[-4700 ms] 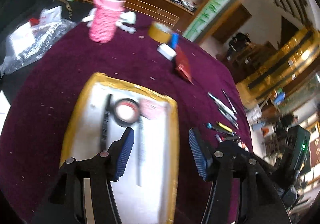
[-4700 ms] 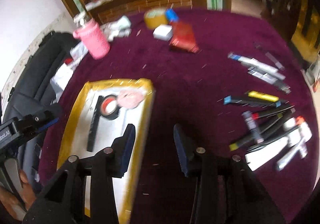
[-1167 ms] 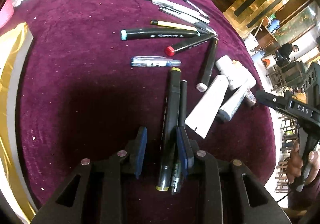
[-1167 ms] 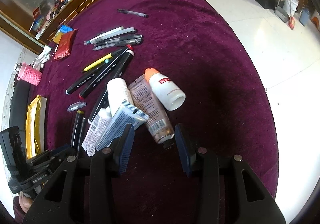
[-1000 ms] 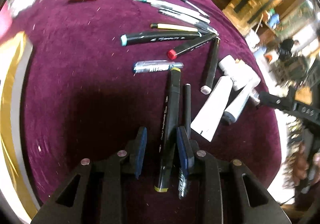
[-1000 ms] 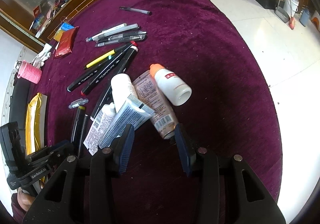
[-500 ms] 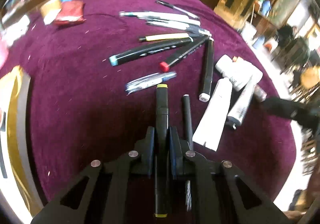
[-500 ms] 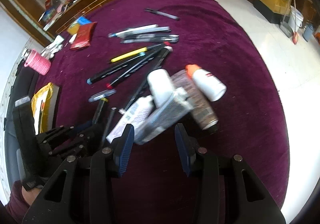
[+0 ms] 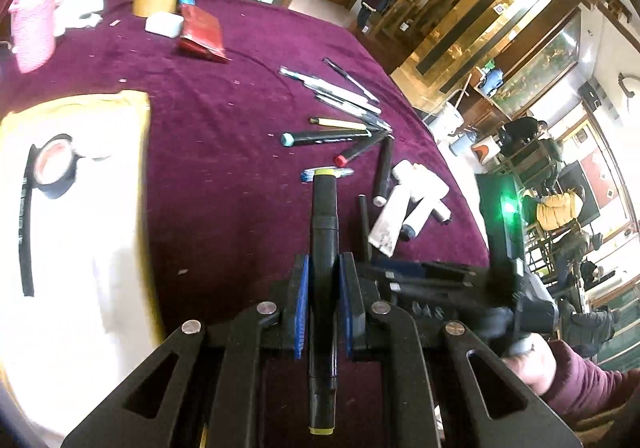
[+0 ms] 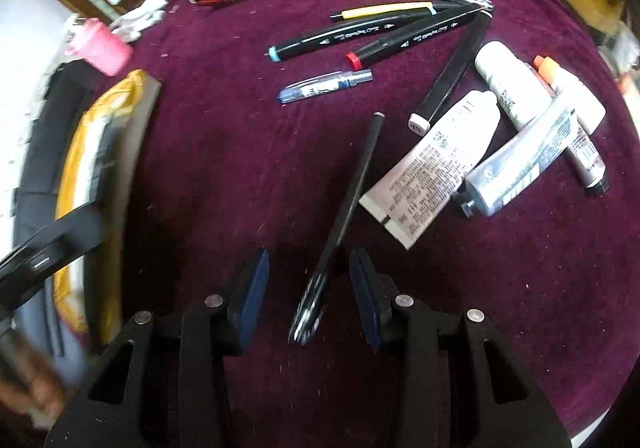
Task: Organize objects
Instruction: 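Lift the black markers with the left gripper while the right gripper grasps a thin black pen, then place the black markers and thin black pen into the tray and release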
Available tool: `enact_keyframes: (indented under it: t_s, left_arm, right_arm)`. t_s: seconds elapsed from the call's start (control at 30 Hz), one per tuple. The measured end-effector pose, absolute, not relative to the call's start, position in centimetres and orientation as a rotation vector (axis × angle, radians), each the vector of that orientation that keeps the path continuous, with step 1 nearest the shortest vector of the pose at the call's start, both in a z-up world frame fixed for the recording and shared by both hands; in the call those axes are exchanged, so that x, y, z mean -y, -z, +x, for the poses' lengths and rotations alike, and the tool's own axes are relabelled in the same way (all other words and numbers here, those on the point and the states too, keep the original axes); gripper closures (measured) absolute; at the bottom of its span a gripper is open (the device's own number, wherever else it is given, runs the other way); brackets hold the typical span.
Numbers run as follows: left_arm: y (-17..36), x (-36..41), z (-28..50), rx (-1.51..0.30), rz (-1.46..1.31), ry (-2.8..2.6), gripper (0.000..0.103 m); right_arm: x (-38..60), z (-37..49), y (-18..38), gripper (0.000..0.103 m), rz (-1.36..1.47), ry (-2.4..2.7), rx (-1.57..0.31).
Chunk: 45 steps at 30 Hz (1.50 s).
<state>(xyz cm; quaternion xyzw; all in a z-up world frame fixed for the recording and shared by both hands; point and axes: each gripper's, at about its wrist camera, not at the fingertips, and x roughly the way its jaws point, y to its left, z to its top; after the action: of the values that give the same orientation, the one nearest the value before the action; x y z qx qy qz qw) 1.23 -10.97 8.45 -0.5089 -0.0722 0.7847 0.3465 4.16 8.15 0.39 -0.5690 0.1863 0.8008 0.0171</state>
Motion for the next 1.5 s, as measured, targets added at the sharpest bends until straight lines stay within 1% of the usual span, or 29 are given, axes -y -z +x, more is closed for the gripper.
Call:
enact_keyframes:
  t_s: [0.2, 0.27, 0.3, 0.33, 0.37, 0.5, 0.67, 0.73, 0.87, 1.0, 1.07, 1.2, 1.3, 1.5]
  left_arm:
    - [-7.8, 15.1, 0.3, 0.242, -1.343, -2.065, 0.092]
    - [-7.6, 16.6, 0.2, 0.257, -1.344, -2.084, 0.092]
    - [-7.6, 17.2, 0.1, 0.266, -1.345, -2.09, 0.092]
    - [-7.5, 18.2, 0.0, 0.279, -1.347, -2.098, 0.092]
    - [-7.5, 18.9, -0.1, 0.289, -1.347, -2.11, 0.092]
    - [-7.2, 22.1, -0.6, 0.336, -1.364, -2.15, 0.092]
    - [-5.9, 25.7, -1.8, 0.414, -1.431, -2.175, 0.092]
    - [-5.5, 26.5, -2.4, 0.433, -1.454, -2.179, 0.092]
    - [-4.6, 26.9, -3.8, 0.422, -1.501, -2.189, 0.092]
    - [-3.0, 26.3, -5.2, 0.419, -1.57, -2.169, 0.092]
    - [-2.4, 25.9, -5.9, 0.404, -1.593, -2.172, 0.092]
    - [-1.9, 25.2, -7.1, 0.328, -1.605, -2.225, 0.092]
    - [-1.2, 24.9, -7.8, 0.316, -1.63, -2.236, 0.092]
    - [-1.0, 25.2, -7.4, 0.351, -1.648, -2.235, 0.092]
  right_arm:
    - [-6.2, 1.9, -0.4, 0.063, -1.645, -2.478, -0.353]
    - [-6.0, 1.8, -0.4, 0.077, -1.607, -2.445, -0.302]
    - [-6.0, 1.9, -0.3, 0.093, -1.591, -2.431, -0.284]
    - [-6.3, 2.0, -0.4, 0.096, -1.584, -2.434, -0.313]
    - [-6.7, 2.2, -0.4, 0.097, -1.586, -2.429, -0.358]
    - [-7.6, 3.2, -1.3, 0.097, -1.569, -2.45, -0.556]
    - [-6.6, 3.5, -3.5, 0.097, -1.556, -2.512, -0.761]
    - [-5.5, 3.1, -4.5, 0.097, -1.561, -2.551, -0.815]
    - [-1.6, 1.5, -6.4, 0.097, -1.616, -2.646, -0.854]
    - [2.9, -1.4, -6.5, 0.097, -1.743, -2.684, -0.888]
    - [5.1, -2.7, -6.1, 0.097, -1.801, -2.688, -0.85]
    - [8.3, -4.7, -5.1, 0.097, -1.862, -2.68, -0.698]
    - [10.0, -5.8, -4.2, 0.097, -1.867, -2.657, -0.513]
    - [10.7, -6.5, -2.3, 0.097, -1.897, -2.6, -0.414]
